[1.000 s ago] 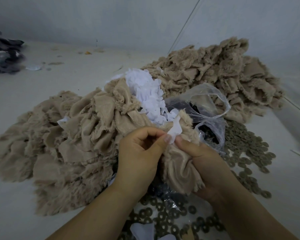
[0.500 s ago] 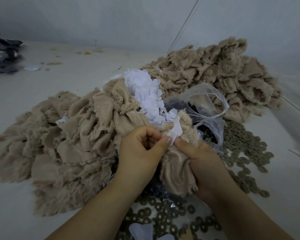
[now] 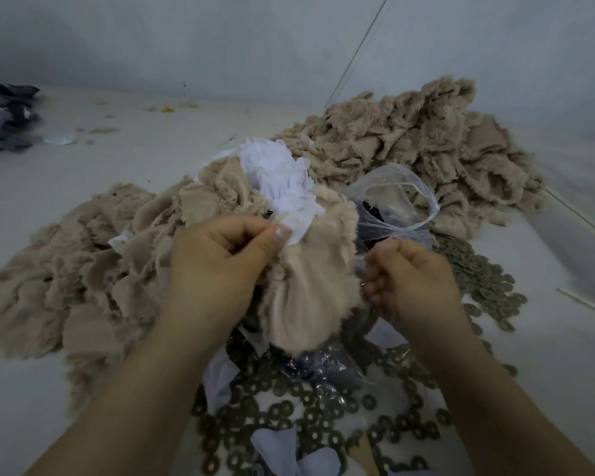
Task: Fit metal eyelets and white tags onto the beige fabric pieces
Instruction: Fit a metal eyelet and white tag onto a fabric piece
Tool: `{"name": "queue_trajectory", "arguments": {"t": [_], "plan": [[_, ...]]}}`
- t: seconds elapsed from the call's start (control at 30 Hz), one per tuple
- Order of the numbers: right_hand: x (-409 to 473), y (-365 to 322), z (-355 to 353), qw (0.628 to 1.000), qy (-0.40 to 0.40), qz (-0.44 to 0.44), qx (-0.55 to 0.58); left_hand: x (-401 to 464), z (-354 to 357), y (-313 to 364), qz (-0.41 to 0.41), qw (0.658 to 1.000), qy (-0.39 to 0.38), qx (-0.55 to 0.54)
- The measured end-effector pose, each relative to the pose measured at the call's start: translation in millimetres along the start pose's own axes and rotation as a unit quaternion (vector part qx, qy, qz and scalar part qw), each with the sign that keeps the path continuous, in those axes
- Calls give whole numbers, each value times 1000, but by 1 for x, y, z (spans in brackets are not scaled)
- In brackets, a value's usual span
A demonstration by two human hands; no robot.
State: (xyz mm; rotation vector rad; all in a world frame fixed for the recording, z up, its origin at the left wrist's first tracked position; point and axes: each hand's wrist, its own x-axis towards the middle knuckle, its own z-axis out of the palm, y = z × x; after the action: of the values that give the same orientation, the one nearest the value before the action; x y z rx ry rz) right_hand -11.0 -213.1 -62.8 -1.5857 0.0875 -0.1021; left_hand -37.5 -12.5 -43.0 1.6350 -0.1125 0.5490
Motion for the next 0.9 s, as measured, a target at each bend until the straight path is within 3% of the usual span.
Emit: {"name": "queue_trajectory", "arguments": {"t": [0.07,0.13,0.2,0.27,0.37,0.47,0.63,0.77,0.9], "plan": [[4,4,-6,984,-67,-32,-162,6,-15,13,27,1000,-7,13],[4,11,-7,942,-133,-64,-302,8,-29,24,47,999,-15,23],[3,14,-4,889,-133,-134,-416,5,-39,29,62,996,-37,57],[3,15,1,837,-143,-194,-491,0,-43,28,60,991,-62,100],[-1,15,10,805,-147,-206,-536,-9,-41,20,33,988,-79,131],[-7,13,18,807,-128,-222,-533,-16,-36,11,-1,990,-78,117],[-4,12,14,801,-107,-176,-561,-20,-23,3,-20,990,-96,102],[-4,21,15,817,-74,-158,-549,-20,-16,-3,-28,990,-100,91],[-5,34,17,802,-51,-142,-578,-20,-9,-8,-35,993,-91,72]]}}
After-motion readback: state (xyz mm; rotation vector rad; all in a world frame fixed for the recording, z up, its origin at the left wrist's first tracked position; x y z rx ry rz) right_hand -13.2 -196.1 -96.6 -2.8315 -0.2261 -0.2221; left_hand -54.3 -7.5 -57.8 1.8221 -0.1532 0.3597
